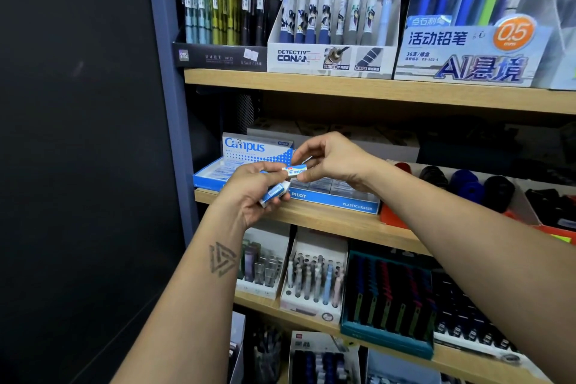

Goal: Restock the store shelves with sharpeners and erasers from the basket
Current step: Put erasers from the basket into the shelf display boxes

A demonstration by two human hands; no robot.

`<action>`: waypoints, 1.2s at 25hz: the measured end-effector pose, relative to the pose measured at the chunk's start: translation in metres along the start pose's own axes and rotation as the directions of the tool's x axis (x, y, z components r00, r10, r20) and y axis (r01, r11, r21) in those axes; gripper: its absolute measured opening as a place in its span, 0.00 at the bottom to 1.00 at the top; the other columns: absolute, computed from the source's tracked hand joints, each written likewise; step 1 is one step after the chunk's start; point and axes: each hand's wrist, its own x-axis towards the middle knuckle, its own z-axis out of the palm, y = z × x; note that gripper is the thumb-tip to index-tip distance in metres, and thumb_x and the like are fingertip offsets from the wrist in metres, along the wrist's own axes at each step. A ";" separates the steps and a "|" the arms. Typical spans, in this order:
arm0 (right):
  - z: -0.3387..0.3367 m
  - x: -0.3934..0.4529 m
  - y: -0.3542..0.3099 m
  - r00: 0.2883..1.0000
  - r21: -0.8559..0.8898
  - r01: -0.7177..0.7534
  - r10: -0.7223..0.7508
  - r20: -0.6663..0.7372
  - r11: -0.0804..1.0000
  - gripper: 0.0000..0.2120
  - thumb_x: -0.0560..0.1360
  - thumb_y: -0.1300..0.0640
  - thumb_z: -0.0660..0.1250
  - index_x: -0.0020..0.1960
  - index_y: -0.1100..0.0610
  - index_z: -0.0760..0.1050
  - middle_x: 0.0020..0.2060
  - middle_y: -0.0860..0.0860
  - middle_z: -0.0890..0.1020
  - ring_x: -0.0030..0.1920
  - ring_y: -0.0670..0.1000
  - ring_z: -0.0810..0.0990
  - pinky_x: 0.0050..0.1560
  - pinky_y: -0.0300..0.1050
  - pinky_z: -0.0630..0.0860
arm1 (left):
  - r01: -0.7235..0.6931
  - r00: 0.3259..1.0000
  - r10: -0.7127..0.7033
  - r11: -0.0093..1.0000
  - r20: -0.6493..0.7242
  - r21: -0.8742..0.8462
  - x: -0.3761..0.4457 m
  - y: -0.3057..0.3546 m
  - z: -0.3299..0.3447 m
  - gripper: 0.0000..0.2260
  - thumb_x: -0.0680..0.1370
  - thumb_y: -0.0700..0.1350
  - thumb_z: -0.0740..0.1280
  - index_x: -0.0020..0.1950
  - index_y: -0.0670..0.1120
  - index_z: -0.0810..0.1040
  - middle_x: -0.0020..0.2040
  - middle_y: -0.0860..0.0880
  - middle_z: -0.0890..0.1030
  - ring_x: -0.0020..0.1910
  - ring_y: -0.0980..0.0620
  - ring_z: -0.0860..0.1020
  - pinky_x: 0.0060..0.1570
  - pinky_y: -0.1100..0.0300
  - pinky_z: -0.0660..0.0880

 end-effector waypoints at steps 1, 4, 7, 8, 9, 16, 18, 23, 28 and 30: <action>0.000 -0.001 -0.001 1.000 -0.027 0.015 -0.014 0.008 1.000 0.13 0.66 0.71 0.78 0.48 0.62 0.83 0.45 0.58 0.85 0.41 0.48 0.81 0.48 0.45 0.81 | -0.005 1.000 0.005 1.000 -0.008 0.013 -0.001 0.000 0.000 0.06 0.80 0.37 0.68 0.56 0.42 0.77 0.44 0.38 0.81 0.26 0.49 0.78 0.18 0.67 0.68; 0.000 -0.002 -0.006 0.999 -0.147 0.051 -0.047 0.028 0.988 0.12 0.67 0.68 0.79 0.48 0.65 0.82 0.42 0.57 0.84 0.39 0.47 0.79 0.43 0.38 0.78 | -0.024 1.000 0.025 0.999 -0.013 0.028 -0.003 -0.002 0.006 0.05 0.80 0.37 0.68 0.55 0.42 0.77 0.42 0.40 0.81 0.26 0.50 0.78 0.18 0.67 0.67; -0.009 0.004 -0.008 1.000 -0.359 0.022 -0.023 0.001 0.933 0.09 0.68 0.64 0.79 0.47 0.62 0.83 0.39 0.52 0.84 0.36 0.45 0.78 0.41 0.38 0.75 | 0.006 1.000 -0.006 1.000 -0.002 -0.028 -0.007 0.001 0.014 0.05 0.81 0.38 0.66 0.56 0.41 0.76 0.43 0.39 0.80 0.25 0.50 0.78 0.19 0.67 0.69; -0.016 0.007 -0.008 0.999 -0.457 -0.024 0.009 -0.034 0.889 0.09 0.68 0.63 0.79 0.47 0.59 0.83 0.39 0.50 0.84 0.38 0.44 0.79 0.42 0.39 0.75 | 0.034 0.999 -0.034 0.997 0.005 -0.071 -0.007 0.003 0.015 0.05 0.81 0.38 0.65 0.56 0.39 0.75 0.44 0.38 0.79 0.26 0.49 0.79 0.19 0.66 0.70; -0.024 0.007 -0.006 0.996 -0.570 -0.084 0.059 -0.063 0.818 0.09 0.69 0.62 0.78 0.48 0.56 0.83 0.41 0.49 0.84 0.40 0.45 0.80 0.42 0.39 0.75 | 0.069 0.998 -0.067 0.991 0.022 -0.117 -0.008 0.004 0.016 0.06 0.81 0.38 0.63 0.57 0.38 0.75 0.44 0.38 0.79 0.28 0.48 0.79 0.20 0.65 0.72; -0.042 -0.004 0.002 0.931 -0.901 -0.273 0.328 -0.159 0.338 0.10 0.66 0.63 0.77 0.44 0.54 0.79 0.41 0.51 0.82 0.41 0.53 0.82 0.41 0.47 0.83 | 0.126 0.987 -0.098 0.962 0.125 -0.242 -0.013 0.002 0.025 0.09 0.81 0.32 0.54 0.60 0.37 0.68 0.56 0.32 0.75 0.39 0.42 0.81 0.26 0.62 0.77; -0.039 -0.006 0.004 0.922 -0.892 -0.299 0.342 -0.180 0.338 0.13 0.66 0.63 0.78 0.44 0.53 0.76 0.42 0.51 0.80 0.41 0.53 0.81 0.41 0.47 0.82 | 0.140 0.982 -0.102 0.957 0.156 -0.253 -0.014 0.001 0.026 0.09 0.81 0.31 0.54 0.60 0.35 0.69 0.59 0.30 0.74 0.40 0.41 0.82 0.27 0.61 0.77; -0.029 -0.009 0.012 0.929 -0.916 -0.296 0.306 -0.210 0.271 0.15 0.74 0.63 0.71 0.58 0.57 0.74 0.56 0.55 0.78 0.51 0.56 0.79 0.45 0.47 0.75 | 0.144 0.978 -0.100 0.959 0.185 -0.243 -0.014 0.001 0.026 0.10 0.82 0.29 0.54 0.58 0.35 0.72 0.64 0.29 0.72 0.45 0.37 0.83 0.31 0.58 0.80; -0.021 -0.010 0.014 0.938 -0.936 -0.272 0.279 -0.206 0.223 0.19 0.74 0.61 0.71 0.64 0.55 0.73 0.60 0.55 0.78 0.58 0.58 0.79 0.52 0.49 0.78 | 0.137 0.975 -0.091 0.964 0.202 -0.226 -0.014 -0.002 0.021 0.11 0.82 0.29 0.57 0.61 0.36 0.74 0.62 0.28 0.74 0.47 0.35 0.83 0.32 0.56 0.81; -0.021 -0.008 0.009 0.945 -0.910 -0.296 0.225 -0.235 0.290 0.15 0.75 0.60 0.70 0.61 0.54 0.76 0.60 0.55 0.79 0.59 0.58 0.80 0.51 0.49 0.77 | 0.130 0.978 -0.092 0.970 0.187 -0.207 -0.013 -0.002 0.020 0.10 0.82 0.30 0.58 0.60 0.37 0.74 0.60 0.30 0.77 0.43 0.38 0.85 0.31 0.59 0.81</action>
